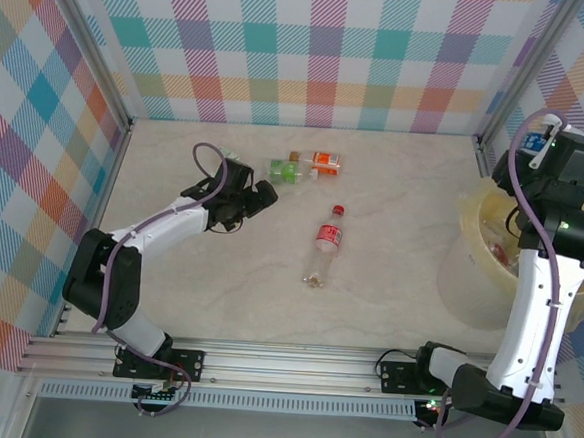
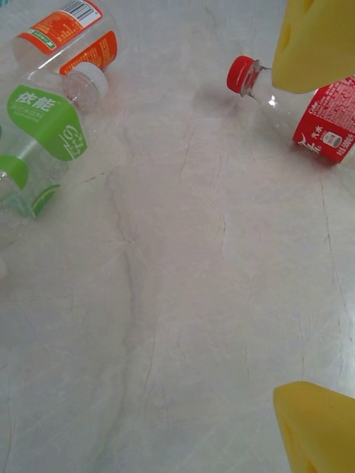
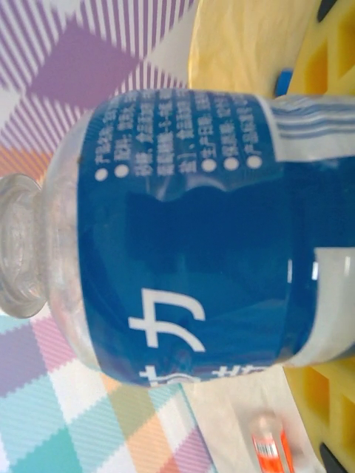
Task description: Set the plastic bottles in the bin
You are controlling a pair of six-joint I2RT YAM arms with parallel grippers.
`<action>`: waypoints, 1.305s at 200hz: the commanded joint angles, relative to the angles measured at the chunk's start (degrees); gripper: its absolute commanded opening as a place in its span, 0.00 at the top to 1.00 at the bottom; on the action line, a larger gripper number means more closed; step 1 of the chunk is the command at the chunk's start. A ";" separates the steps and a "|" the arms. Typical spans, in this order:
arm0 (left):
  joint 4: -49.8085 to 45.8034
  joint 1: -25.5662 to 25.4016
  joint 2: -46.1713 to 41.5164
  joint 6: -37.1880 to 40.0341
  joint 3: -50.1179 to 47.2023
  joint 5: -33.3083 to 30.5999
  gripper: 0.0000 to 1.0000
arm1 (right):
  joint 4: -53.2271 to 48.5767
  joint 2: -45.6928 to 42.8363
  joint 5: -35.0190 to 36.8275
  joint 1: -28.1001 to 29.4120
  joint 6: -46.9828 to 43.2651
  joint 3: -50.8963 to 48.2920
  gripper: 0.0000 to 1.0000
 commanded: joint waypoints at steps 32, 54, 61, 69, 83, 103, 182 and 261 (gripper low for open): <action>-2.30 0.80 3.85 -1.58 6.19 1.96 0.00 | -5.54 -1.24 4.54 -12.86 -5.47 -0.31 0.49; -2.80 0.83 5.74 -1.73 8.43 3.34 0.00 | -6.25 -1.10 3.12 -19.00 -6.84 -2.08 0.48; -2.80 0.81 6.36 -1.89 8.97 3.74 0.00 | -6.72 -0.93 2.15 -20.63 -7.23 -2.59 0.48; -2.72 0.85 6.80 -2.11 9.49 4.18 0.00 | -7.22 -0.70 2.04 -22.04 -7.70 -3.21 0.48; -2.58 0.80 7.57 -2.53 10.13 4.71 0.00 | -7.25 -0.73 3.04 -23.58 -8.77 -4.74 0.47; -2.50 0.80 8.22 -2.73 10.62 5.16 0.00 | -5.84 -1.39 5.32 -24.21 -9.53 -7.02 0.45; -3.55 0.80 7.10 -2.16 9.57 3.78 0.00 | -5.55 -1.09 15.78 -24.41 -4.37 -9.93 0.06; -3.05 0.80 7.11 -2.44 8.32 3.26 0.00 | -6.10 -3.46 3.66 -24.21 -1.13 -6.49 0.00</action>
